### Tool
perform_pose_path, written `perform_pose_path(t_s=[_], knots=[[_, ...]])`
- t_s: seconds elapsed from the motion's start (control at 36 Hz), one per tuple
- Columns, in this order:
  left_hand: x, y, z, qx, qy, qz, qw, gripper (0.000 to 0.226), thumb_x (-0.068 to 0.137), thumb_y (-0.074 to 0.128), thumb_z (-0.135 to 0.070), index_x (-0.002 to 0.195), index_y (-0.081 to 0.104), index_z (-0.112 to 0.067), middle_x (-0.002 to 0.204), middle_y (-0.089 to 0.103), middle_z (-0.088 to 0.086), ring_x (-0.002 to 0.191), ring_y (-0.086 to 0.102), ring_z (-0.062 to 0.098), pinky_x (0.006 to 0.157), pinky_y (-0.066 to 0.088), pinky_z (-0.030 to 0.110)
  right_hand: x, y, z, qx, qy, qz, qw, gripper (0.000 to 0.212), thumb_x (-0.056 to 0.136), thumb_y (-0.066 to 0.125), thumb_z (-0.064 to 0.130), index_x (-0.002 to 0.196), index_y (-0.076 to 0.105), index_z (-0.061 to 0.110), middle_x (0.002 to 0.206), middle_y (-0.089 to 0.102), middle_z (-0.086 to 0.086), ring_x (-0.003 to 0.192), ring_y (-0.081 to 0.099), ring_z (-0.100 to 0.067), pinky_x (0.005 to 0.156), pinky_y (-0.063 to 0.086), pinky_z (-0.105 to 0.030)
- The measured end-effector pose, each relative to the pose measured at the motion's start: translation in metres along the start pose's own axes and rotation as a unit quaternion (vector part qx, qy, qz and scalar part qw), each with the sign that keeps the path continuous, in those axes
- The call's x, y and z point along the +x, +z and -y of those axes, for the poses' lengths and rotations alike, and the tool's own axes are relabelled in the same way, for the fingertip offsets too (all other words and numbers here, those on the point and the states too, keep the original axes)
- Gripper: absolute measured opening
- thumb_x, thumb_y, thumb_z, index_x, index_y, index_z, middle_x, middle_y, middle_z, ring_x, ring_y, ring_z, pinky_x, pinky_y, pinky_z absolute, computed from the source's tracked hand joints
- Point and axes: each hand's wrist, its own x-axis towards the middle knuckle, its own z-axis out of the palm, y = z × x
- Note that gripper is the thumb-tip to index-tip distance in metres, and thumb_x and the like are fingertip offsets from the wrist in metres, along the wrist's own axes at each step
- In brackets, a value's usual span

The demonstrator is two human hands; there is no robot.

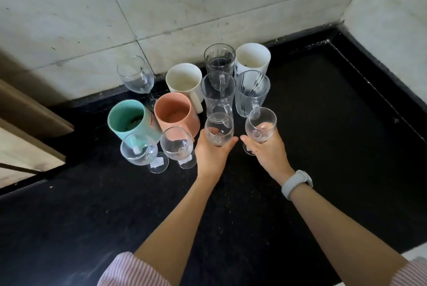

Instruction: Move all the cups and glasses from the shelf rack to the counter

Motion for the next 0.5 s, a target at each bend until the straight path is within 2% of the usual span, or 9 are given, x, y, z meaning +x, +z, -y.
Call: perform_pose_path(t_s=[0.08, 0.17, 0.28, 0.33, 0.44, 0.5], knots=[[0.003, -0.0002, 0.0, -0.009, -0.005, -0.003, 1.0, 0.039, 0.067, 0.079, -0.031, 0.091, 0.049, -0.025, 0.08, 0.057, -0.017, 0.075, 0.054, -0.007, 0.065, 0.04, 0.001, 0.0033, 0.0022, -0.0007, 0.001, 0.002, -0.001, 1.0, 0.047, 0.069, 0.075, 0.035, 0.108, 0.053, 0.02, 0.095, 0.067, 0.003, 0.085, 0.065, -0.006, 0.07, 0.05, -0.017], [0.0055, -0.0005, 0.0001, -0.008, -0.004, -0.003, 1.0, 0.039, 0.067, 0.079, -0.032, 0.091, 0.05, -0.025, 0.08, 0.057, -0.016, 0.075, 0.054, -0.007, 0.065, 0.04, 0.001, 0.0037, 0.005, -0.0021, 0.005, 0.01, 0.001, 1.0, 0.048, 0.071, 0.074, 0.034, 0.112, 0.053, 0.017, 0.094, 0.068, 0.003, 0.082, 0.066, -0.005, 0.062, 0.049, -0.01], [0.0056, -0.0012, -0.0005, -0.017, -0.006, 0.002, 1.0, 0.039, 0.068, 0.079, -0.031, 0.094, 0.05, -0.023, 0.082, 0.058, -0.017, 0.077, 0.054, -0.007, 0.065, 0.039, 0.005, 0.0028, 0.0062, -0.0014, 0.003, 0.011, 0.001, 1.0, 0.047, 0.074, 0.072, 0.031, 0.115, 0.053, 0.019, 0.094, 0.066, 0.009, 0.082, 0.062, 0.008, 0.062, 0.045, -0.002], [0.0045, -0.0016, -0.0013, -0.024, -0.01, 0.007, 1.0, 0.04, 0.069, 0.078, -0.029, 0.097, 0.05, -0.022, 0.085, 0.058, -0.015, 0.079, 0.053, -0.007, 0.067, 0.037, 0.007, 0.0016, 0.0057, 0.0004, 0.003, 0.014, 0.0, 1.0, 0.047, 0.075, 0.072, 0.03, 0.117, 0.052, 0.02, 0.095, 0.065, 0.011, 0.083, 0.061, 0.008, 0.063, 0.046, -0.004], [0.0005, -0.0042, -0.0004, -0.047, -0.023, 0.02, 0.998, 0.042, 0.073, 0.075, -0.022, 0.105, 0.048, -0.024, 0.096, 0.059, -0.009, 0.079, 0.055, -0.003, 0.065, 0.042, 0.003, -0.002, 0.0055, 0.0023, 0.006, 0.013, 0.006, 1.0, 0.047, 0.078, 0.07, 0.028, 0.12, 0.051, 0.018, 0.101, 0.066, 0.005, 0.09, 0.062, -0.003, 0.076, 0.049, -0.016], [-0.0027, -0.0061, 0.0021, -0.05, -0.032, 0.032, 0.998, 0.046, 0.074, 0.074, -0.022, 0.112, 0.048, -0.018, 0.102, 0.062, -0.003, 0.078, 0.057, 0.0, 0.069, 0.048, 0.01, -0.0044, 0.0054, 0.0036, 0.003, 0.021, 0.006, 1.0, 0.047, 0.078, 0.069, 0.028, 0.12, 0.049, 0.019, 0.105, 0.064, 0.004, 0.092, 0.062, -0.005, 0.078, 0.049, -0.018]])
